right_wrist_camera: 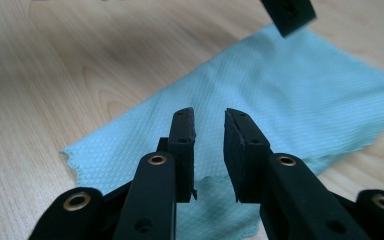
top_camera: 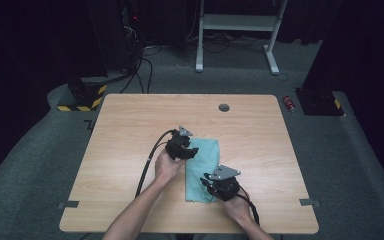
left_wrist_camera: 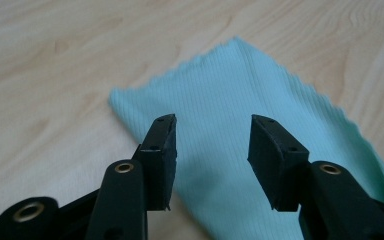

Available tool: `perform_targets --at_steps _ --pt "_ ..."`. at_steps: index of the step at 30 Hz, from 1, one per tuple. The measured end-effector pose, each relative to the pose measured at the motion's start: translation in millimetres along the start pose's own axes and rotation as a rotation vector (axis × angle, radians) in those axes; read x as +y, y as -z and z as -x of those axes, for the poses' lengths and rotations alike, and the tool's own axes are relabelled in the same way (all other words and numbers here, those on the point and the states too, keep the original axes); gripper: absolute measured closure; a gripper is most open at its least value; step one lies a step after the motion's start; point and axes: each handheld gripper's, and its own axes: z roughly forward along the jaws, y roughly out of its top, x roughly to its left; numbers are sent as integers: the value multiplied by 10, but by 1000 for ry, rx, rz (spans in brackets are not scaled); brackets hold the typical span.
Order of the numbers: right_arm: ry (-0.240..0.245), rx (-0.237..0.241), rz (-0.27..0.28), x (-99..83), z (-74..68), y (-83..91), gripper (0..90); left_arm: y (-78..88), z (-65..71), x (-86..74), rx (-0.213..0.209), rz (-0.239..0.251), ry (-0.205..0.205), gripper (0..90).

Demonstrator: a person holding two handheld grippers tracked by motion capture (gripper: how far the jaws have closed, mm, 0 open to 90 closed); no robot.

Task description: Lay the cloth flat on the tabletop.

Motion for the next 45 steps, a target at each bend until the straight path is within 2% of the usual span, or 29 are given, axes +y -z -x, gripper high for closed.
perform_targets --at_steps 1,2,4,7,9,10,11,14,19,20,23,24,26,30,31,32,36,39,40,42,44,45 --pt "2 5 -17 -12 2 -19 743 31 15 -46 2 -3 -4 539" --pt "8 5 -30 -24 7 -28 741 76 51 -131 -6 0 12 537" --pt "9 7 -54 -59 35 -27 735 127 117 -250 -26 -11 18 528" --pt "10 1 -88 -117 99 14 725 179 228 -408 -27 -28 -3 518" --pt "19 -14 -119 -171 144 44 723 212 286 -497 -7 -37 -21 514" --pt "17 -23 -128 -198 167 66 721 212 286 -497 -7 -37 -21 513" --pt "6 -26 -129 -217 191 94 718 235 323 -573 -11 -46 -12 510" --pt "-6 -36 -105 -206 202 150 708 273 363 -651 -12 -48 -11 508" --pt "12 -12 -70 -83 47 72 634 289 400 -728 -16 -52 9 496" --pt "21 -6 -70 -68 13 42 622 295 401 -742 -12 -49 2 494" --pt "40 1 -97 -53 -62 -39 586 317 418 -769 0 -47 4 492" --pt "45 -1 -106 -59 -70 -52 580 326 416 -777 5 -50 -7 492" --pt "47 -8 -116 -84 -69 -48 569 340 423 -793 6 -49 -2 492" --pt "42 -40 -133 -186 -12 64 556 355 424 -807 10 -50 -5 492" --pt "34 -49 -136 -221 8 105 555 367 427 -814 18 -55 -16 493" --pt "23 -57 -138 -256 31 150 555 369 438 -821 13 -54 -8 493" --pt "-21 -83 -111 -358 101 303 557 396 457 -835 -2 -52 -5 495" --pt "-34 -76 -84 -350 81 337 553 413 493 -835 -11 -46 -18 493" --pt "-17 -66 -63 -295 19 324 539 420 526 -831 -11 -46 -23 491" --pt "-10 -40 -58 -227 -72 271 525 419 550 -824 -14 -43 -28 490" --pt "7 -33 -59 -198 -116 233 516 416 559 -824 -15 -44 -26 489" --pt "31 -23 -76 -165 -196 135 489 406 558 -827 -6 -51 -33 488"
